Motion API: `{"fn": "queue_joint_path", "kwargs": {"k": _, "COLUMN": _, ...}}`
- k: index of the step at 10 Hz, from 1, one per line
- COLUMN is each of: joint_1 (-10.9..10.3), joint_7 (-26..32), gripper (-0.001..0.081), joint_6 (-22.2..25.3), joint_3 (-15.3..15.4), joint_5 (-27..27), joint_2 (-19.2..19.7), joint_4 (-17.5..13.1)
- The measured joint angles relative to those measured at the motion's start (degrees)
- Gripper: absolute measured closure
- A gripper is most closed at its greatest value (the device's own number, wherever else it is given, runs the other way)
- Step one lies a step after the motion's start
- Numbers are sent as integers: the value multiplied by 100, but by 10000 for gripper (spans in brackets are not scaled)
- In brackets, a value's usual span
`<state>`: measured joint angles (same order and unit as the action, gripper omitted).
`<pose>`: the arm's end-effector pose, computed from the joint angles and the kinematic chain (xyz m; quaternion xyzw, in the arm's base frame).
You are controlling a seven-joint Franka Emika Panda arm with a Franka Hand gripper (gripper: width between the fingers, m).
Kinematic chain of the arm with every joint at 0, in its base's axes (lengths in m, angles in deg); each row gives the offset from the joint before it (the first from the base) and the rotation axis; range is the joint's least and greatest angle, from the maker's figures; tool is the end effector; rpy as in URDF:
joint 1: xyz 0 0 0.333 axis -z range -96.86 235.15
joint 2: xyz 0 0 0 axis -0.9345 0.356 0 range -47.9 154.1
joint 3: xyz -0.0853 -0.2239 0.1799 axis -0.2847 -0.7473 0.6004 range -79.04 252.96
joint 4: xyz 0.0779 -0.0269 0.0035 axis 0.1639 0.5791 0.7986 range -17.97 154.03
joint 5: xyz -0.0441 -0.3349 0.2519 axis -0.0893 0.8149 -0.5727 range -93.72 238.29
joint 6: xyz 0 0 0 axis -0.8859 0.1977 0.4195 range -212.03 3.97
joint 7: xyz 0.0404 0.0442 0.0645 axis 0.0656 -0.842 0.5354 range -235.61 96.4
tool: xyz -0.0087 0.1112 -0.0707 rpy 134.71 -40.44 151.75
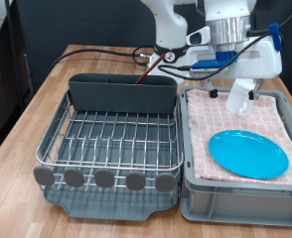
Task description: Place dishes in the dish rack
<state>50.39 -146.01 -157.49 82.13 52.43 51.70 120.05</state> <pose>0.5146 0.1141 0.2716 -0.7516 0.6316 -0.0587 0.1807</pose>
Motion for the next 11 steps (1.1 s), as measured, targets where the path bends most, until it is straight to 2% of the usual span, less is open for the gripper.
{"fn": "queue_joint_path", "kwargs": {"k": 2, "joint_1": -23, "joint_7": 905, "gripper": 4, "joint_6": -54, "joint_3": 19, "joint_5": -899, "joint_2": 1, "joint_4": 103}}
{"fn": "queue_joint_path", "kwargs": {"k": 4, "joint_1": -27, "joint_7": 1489, "gripper": 4, "joint_6": -244, "joint_3": 55, "joint_5": -1506, "joint_2": 4, "joint_4": 279}}
{"fn": "queue_joint_path", "kwargs": {"k": 6, "joint_1": -36, "joint_7": 2395, "gripper": 4, "joint_6": -408, "joint_3": 120, "joint_5": -2468, "joint_2": 39, "joint_4": 401}}
{"fn": "queue_joint_path", "kwargs": {"k": 9, "joint_1": -36, "joint_7": 3791, "gripper": 4, "joint_6": -521, "joint_3": 205, "joint_5": -3884, "joint_2": 245, "joint_4": 385}}
{"fn": "queue_joint_path", "kwargs": {"k": 11, "joint_1": -36, "joint_7": 4498, "gripper": 4, "joint_6": -569, "joint_3": 263, "joint_5": -4615, "joint_2": 416, "joint_4": 309}}
